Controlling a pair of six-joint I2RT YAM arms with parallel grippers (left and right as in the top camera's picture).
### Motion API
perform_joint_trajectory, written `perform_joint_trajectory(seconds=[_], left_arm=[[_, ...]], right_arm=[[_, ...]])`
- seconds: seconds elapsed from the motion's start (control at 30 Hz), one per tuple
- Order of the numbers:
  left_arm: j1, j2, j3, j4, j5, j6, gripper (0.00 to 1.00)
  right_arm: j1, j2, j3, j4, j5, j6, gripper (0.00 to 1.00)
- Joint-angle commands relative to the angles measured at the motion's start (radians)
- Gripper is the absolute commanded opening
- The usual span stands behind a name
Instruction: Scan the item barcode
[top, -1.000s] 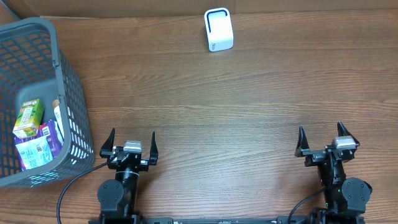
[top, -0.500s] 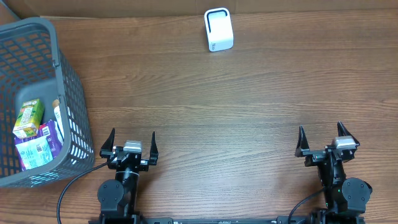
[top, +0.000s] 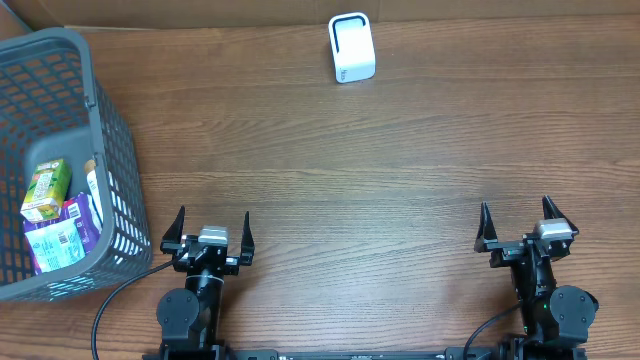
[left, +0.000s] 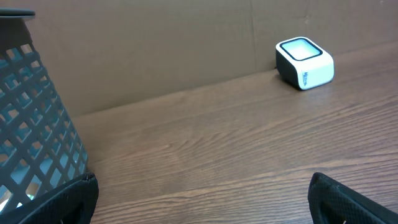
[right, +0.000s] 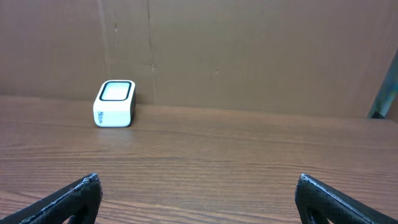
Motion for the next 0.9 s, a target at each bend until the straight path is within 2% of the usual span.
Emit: perform_joint_trajectory(seconds=[0.0,0.67,0.87], left_arm=[[0.012,-0.009,-0.003,-0.002,-0.006,0.018,1.00],[0.012,-0.008,-0.003,0.007,-0.052,0.016,1.00],[0.012,-0.008,-0.002,0.006,-0.131,-0.087,1.00]], right_arm=[[0.005,-0.011,-0.011,0.005,0.002,-0.001,1.00],[0.006,-0.011,-0.011,0.005,0.002,-0.001,1.00],[0.006,-0.011,-0.011,0.005,-0.002,0.000,1.00]])
